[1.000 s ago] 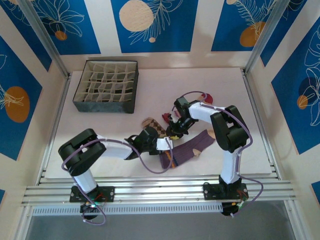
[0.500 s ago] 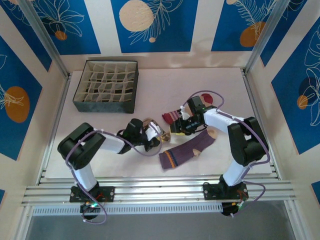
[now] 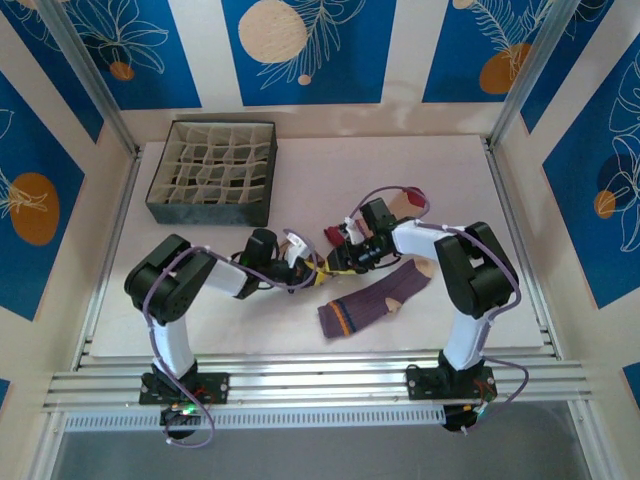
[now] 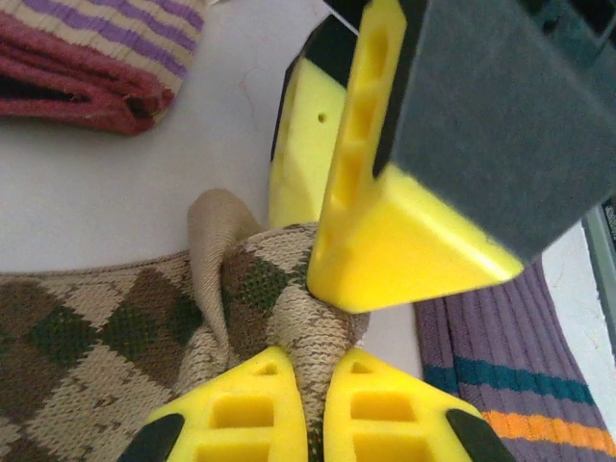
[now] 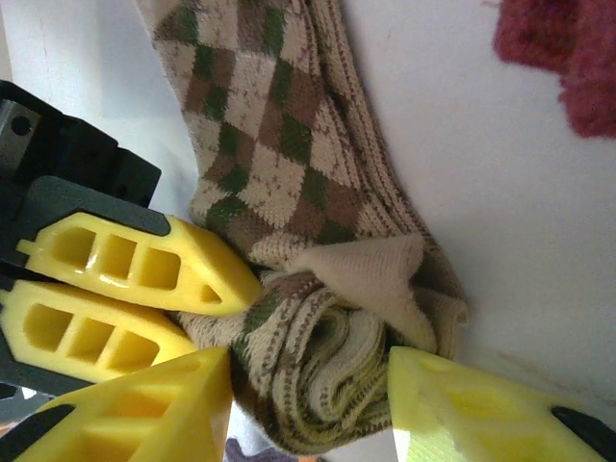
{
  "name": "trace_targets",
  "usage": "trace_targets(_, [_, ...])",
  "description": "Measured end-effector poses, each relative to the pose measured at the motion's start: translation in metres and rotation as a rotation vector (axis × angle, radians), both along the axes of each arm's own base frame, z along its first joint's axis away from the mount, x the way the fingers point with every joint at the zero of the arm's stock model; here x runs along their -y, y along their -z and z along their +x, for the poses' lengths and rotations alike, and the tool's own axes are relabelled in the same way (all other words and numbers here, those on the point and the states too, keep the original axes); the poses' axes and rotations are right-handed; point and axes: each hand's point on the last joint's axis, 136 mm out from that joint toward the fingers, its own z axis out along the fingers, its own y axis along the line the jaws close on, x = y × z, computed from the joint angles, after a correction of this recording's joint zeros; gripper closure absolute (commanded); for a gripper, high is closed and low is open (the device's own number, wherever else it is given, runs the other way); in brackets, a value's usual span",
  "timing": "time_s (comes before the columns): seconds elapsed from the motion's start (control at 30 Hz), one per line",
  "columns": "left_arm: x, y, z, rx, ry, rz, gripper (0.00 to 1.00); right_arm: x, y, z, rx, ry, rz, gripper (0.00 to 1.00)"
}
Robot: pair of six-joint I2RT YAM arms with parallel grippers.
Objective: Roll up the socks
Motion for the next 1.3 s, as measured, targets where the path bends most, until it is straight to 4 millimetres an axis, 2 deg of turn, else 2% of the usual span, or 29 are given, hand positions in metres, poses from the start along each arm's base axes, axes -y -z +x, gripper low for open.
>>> trace_targets(0.1, [-0.001,0.002,0.002,-0.051,-0.012,-0.021,1.0,-0.003,0.0,0.001,0.003,-0.01,0.013,0.64])
trace_targets(0.17, [-0.001,0.002,0.003,-0.075,-0.019,-0.033,0.98,-0.004,0.0,0.001,0.009,-0.017,0.016,0.78])
trace_targets(0.23, [-0.001,0.002,0.003,-0.091,-0.024,-0.041,0.91,-0.007,-0.001,0.002,0.01,-0.02,0.015,0.92])
trace_targets(0.3, [-0.001,0.002,0.004,-0.101,-0.03,-0.041,0.83,-0.007,-0.001,0.004,0.014,-0.024,0.012,1.0])
trace_targets(0.4, [-0.003,0.003,0.004,-0.102,-0.034,-0.036,0.71,-0.007,0.0,0.005,-0.003,-0.019,-0.002,1.0])
trace_targets(0.5, [-0.006,-0.001,0.005,-0.088,-0.049,-0.01,0.66,-0.007,0.003,0.001,-0.029,-0.018,-0.029,1.0])
trace_targets(0.67, [-0.018,-0.021,0.003,0.034,-0.066,0.051,0.67,-0.004,0.006,-0.004,-0.061,-0.02,-0.08,1.0])
trace_targets(0.77, [-0.021,-0.039,0.001,0.185,-0.04,0.097,0.69,-0.005,0.006,-0.005,-0.072,-0.024,-0.106,1.0])
trace_targets(0.87, [-0.016,-0.045,-0.008,0.356,0.008,0.19,0.69,-0.005,0.006,-0.007,-0.082,-0.03,-0.125,1.0])
trace_targets(1.0, [0.003,-0.039,-0.034,0.591,0.114,0.328,0.66,-0.005,0.006,-0.009,-0.098,-0.035,-0.147,1.0])
trace_targets(1.1, [0.008,-0.029,-0.045,0.731,0.163,0.424,0.61,-0.006,0.006,-0.009,-0.111,-0.036,-0.155,1.0])
trace_targets(1.3, [0.0,-0.003,-0.028,0.838,0.131,0.599,0.6,-0.005,0.006,-0.01,-0.132,-0.038,-0.168,1.0])
